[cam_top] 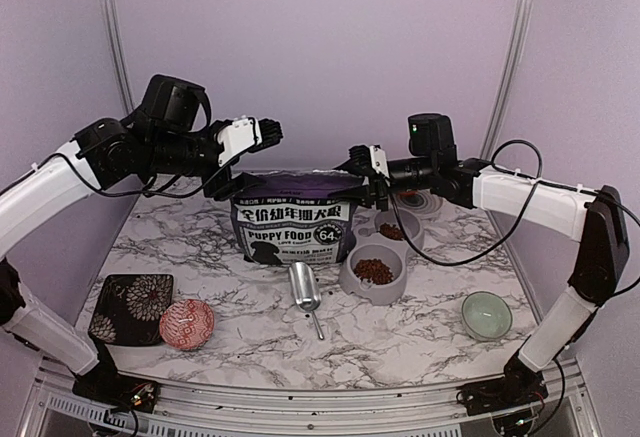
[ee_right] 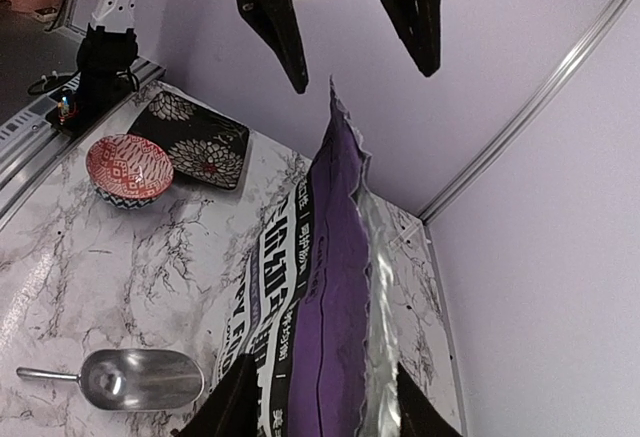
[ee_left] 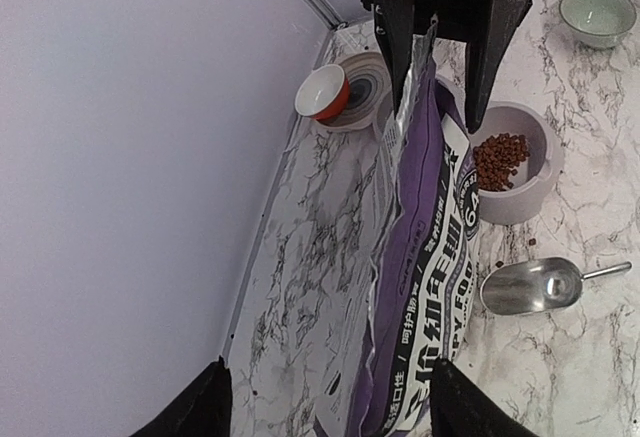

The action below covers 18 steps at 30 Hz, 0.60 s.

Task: Serve the pet food
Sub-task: Press the seal on the pet food bag, then move the pet food bag to the corner of the board.

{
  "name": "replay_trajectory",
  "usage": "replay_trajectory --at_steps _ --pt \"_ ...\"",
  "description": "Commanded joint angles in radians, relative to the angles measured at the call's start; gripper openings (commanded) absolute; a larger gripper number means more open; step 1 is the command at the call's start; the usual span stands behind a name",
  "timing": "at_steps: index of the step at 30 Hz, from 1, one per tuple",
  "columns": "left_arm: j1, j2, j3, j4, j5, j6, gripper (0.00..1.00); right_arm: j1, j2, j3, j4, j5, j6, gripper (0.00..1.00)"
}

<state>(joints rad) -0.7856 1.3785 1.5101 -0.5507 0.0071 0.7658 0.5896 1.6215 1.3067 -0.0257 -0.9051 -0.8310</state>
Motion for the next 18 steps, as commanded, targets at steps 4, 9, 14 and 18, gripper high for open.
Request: replay_trajectory --at_steps 4,9,14,18 --pt "-0.003 0.168 0.123 -0.044 0.142 -0.016 0.64 -0.002 -0.029 0.003 0.022 0.002 0.001 0.47" --pt "-0.004 0.237 0.189 -0.06 0.194 -0.018 0.53 -0.002 -0.05 -0.018 0.042 0.024 0.003 0.53" --pt "-0.004 0.279 0.223 -0.06 0.189 -0.015 0.31 -0.002 -0.059 -0.028 0.051 0.034 0.003 0.54" --pt "-0.004 0.293 0.229 -0.06 0.191 -0.016 0.23 -0.002 -0.066 -0.032 0.054 0.035 0.004 0.54"
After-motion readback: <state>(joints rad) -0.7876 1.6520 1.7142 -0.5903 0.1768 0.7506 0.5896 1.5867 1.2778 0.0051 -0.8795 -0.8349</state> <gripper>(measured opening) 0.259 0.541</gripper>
